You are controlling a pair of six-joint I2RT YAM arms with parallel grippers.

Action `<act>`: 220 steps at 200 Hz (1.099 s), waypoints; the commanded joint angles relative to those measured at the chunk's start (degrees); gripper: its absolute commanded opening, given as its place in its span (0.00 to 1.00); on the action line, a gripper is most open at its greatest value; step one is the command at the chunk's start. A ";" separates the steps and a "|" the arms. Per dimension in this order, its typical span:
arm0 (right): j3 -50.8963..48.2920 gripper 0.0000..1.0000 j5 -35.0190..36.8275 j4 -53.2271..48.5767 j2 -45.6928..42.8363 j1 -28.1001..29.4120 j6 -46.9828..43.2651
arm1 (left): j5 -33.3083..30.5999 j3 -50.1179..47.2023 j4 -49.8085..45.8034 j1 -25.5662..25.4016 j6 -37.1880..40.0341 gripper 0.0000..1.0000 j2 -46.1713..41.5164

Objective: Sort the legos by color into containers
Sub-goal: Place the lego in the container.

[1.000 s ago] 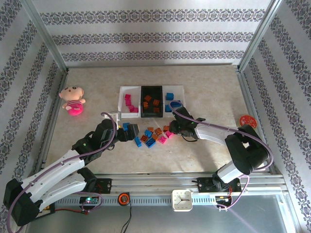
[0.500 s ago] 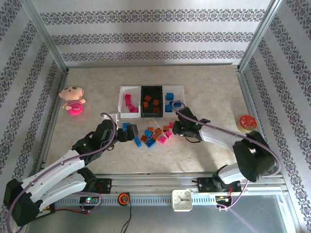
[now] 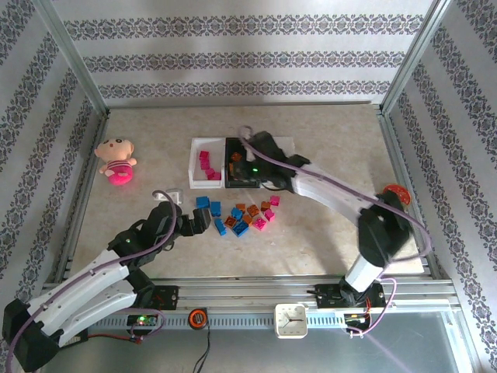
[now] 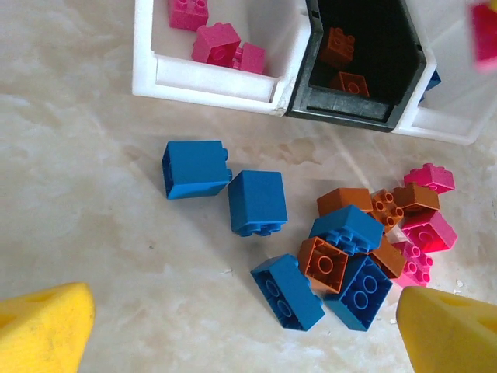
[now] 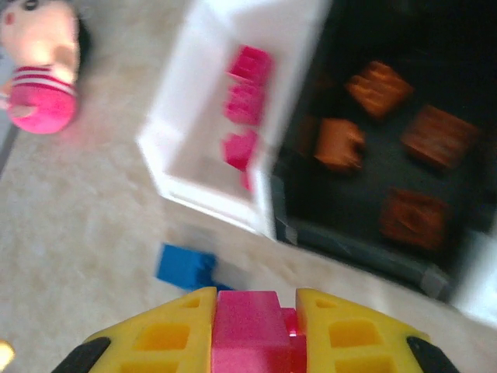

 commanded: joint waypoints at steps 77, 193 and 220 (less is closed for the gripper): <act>39.77 0.37 1.39 -9.09 34.03 0.72 0.55 | 1.62 -2.66 -6.97 0.33 -2.59 1.00 -5.55; 1.60 0.59 2.39 2.62 4.62 -2.20 1.32 | 10.07 5.89 9.48 1.60 4.28 0.83 25.47; -6.98 0.59 2.65 4.04 -2.20 -3.63 1.72 | 9.84 8.37 14.59 3.24 5.18 0.78 32.87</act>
